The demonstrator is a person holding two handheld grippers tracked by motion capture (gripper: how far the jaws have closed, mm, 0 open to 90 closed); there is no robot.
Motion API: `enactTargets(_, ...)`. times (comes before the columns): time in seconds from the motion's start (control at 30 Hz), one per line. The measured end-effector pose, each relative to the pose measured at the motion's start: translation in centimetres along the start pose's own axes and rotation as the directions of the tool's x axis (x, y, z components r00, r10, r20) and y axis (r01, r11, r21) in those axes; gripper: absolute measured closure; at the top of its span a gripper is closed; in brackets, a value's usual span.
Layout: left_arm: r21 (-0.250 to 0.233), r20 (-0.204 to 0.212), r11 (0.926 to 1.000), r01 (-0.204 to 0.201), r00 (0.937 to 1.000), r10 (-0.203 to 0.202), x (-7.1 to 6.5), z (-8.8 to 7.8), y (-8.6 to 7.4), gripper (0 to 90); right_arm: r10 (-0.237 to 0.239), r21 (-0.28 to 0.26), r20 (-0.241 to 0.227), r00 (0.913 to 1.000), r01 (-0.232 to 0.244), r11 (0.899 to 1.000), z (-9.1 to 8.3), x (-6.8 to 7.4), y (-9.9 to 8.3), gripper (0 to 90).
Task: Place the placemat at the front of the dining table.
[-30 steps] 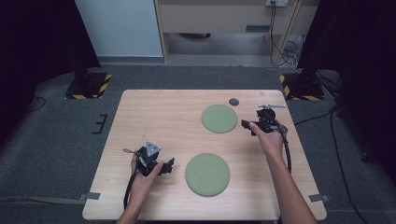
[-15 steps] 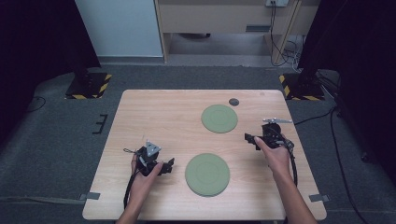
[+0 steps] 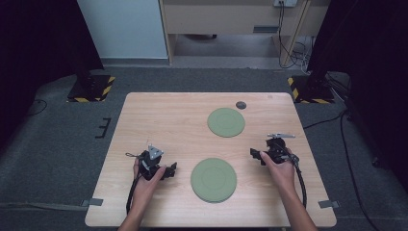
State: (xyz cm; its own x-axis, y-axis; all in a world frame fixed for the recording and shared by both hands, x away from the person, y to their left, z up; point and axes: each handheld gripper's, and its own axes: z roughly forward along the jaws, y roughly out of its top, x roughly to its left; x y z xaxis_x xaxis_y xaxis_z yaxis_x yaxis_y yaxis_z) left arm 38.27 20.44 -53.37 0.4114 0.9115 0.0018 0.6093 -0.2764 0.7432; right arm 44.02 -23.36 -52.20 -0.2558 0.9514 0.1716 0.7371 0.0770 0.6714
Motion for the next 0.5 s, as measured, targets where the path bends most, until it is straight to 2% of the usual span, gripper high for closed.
enactTargets(0.07,0.008,-0.003,1.0000,-0.003,1.0000,0.003,0.1,0.1,0.0,2.9,-0.004,0.002,0.021,0.9998,0.004,1.000,0.3,0.0,-0.4,8.8)
enactTargets(0.1,0.006,-0.004,1.0000,-0.002,1.0000,0.002,0.1,0.1,0.0,2.9,-0.010,-0.010,0.049,0.9988,0.011,1.000,0.5,0.0,-0.6,8.7)
enactTargets(0.2,0.013,-0.004,0.9999,0.000,1.0000,0.000,0.2,0.2,0.0,2.6,-0.031,-0.027,0.074,0.9967,0.033,0.999,0.6,0.1,-0.9,8.7)
enactTargets(0.23,0.026,-0.005,0.9997,0.006,1.0000,-0.006,0.2,0.3,0.1,2.5,-0.053,-0.026,0.099,0.9937,0.056,0.998,0.7,0.1,-1.0,8.7)
enactTargets(0.27,0.043,-0.004,0.9990,0.011,0.9999,-0.011,0.3,0.4,0.1,2.3,-0.086,-0.027,0.141,0.9863,0.091,0.996,0.9,0.1,-1.2,8.2)
enactTargets(0.3,0.060,0.003,0.9981,0.016,0.9999,-0.016,0.5,0.6,0.1,0.7,-0.087,-0.051,0.160,0.9832,0.096,0.994,1.0,-0.1,-1.5,4.5)
enactTargets(0.4,0.064,0.001,0.9979,0.006,1.0000,-0.007,0.5,0.6,0.1,0.4,-0.061,-0.039,0.177,0.9823,0.069,0.997,1.0,0.0,-1.5,1.1)
enactTargets(0.5,0.065,0.005,0.9979,0.003,1.0000,-0.003,0.5,0.6,0.1,0.0,-0.056,-0.038,0.180,0.9820,0.064,0.997,1.0,-0.1,-1.5,0.6)
